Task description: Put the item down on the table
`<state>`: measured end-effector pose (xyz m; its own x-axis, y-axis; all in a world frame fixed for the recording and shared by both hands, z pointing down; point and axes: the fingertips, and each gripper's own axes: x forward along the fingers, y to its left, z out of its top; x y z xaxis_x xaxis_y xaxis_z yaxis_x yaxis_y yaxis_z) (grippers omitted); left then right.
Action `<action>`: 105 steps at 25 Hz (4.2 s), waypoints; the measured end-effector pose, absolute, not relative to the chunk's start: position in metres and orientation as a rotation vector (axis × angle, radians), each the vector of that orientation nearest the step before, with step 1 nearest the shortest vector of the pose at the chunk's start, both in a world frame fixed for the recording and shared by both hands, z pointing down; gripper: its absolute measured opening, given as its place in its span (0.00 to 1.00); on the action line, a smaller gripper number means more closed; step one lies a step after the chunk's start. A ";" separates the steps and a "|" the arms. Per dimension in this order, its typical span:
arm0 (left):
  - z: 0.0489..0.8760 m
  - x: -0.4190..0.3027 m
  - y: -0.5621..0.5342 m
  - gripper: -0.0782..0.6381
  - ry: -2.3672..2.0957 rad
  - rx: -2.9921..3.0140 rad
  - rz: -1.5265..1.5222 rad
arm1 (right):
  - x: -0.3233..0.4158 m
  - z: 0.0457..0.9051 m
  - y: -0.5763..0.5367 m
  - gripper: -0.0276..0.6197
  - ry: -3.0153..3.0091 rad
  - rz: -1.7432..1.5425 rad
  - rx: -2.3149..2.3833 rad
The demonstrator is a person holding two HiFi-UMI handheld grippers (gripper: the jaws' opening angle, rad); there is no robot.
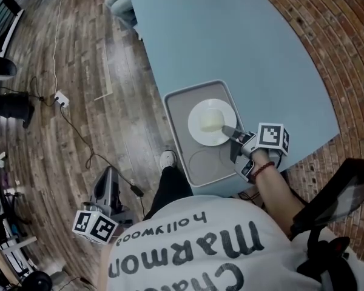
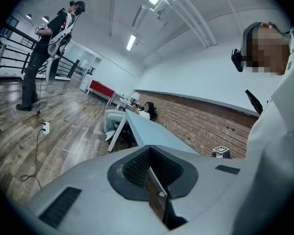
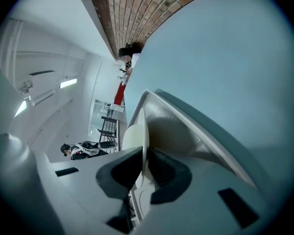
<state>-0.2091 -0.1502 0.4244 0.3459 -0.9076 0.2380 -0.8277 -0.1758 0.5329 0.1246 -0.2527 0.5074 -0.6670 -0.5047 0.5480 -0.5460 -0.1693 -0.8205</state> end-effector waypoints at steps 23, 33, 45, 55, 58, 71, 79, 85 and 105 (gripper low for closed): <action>0.440 -0.209 -0.151 0.12 -1.521 1.971 -0.179 | 0.117 0.519 -0.285 0.10 -1.986 1.728 1.326; 0.441 -0.204 -0.155 0.12 -1.510 1.973 -0.182 | 0.117 0.517 -0.294 0.13 -2.003 1.514 1.348; 0.444 -0.210 -0.153 0.12 -1.514 1.953 -0.198 | 0.113 0.515 -0.302 0.16 -2.003 1.358 1.393; 0.447 -0.219 -0.147 0.12 -1.535 1.933 -0.206 | 0.111 0.512 -0.310 0.19 -2.010 1.174 1.433; 0.447 -0.220 -0.145 0.12 -1.537 1.932 -0.207 | 0.112 0.511 -0.310 0.19 -2.010 1.111 1.445; 0.448 -0.230 -0.146 0.12 -1.564 1.920 -0.223 | 0.110 0.521 -0.316 0.23 -1.971 0.856 1.426; 0.444 -0.242 -0.143 0.12 -1.628 1.901 -0.237 | 0.105 0.525 -0.319 0.25 -1.948 0.707 1.390; 0.445 -0.244 -0.141 0.12 -1.626 1.898 -0.239 | 0.097 0.523 -0.321 0.25 -1.933 0.474 1.318; 0.430 -0.237 -0.133 0.12 -1.630 1.945 -0.271 | 0.095 0.489 -0.318 0.24 -2.069 0.531 1.352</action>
<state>-0.2372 -0.1329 0.4302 0.2327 -0.9503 0.2070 -0.8322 -0.0845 0.5480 0.0946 -0.3184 0.4888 -0.2975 -0.6750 0.6752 -0.9166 0.3997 -0.0043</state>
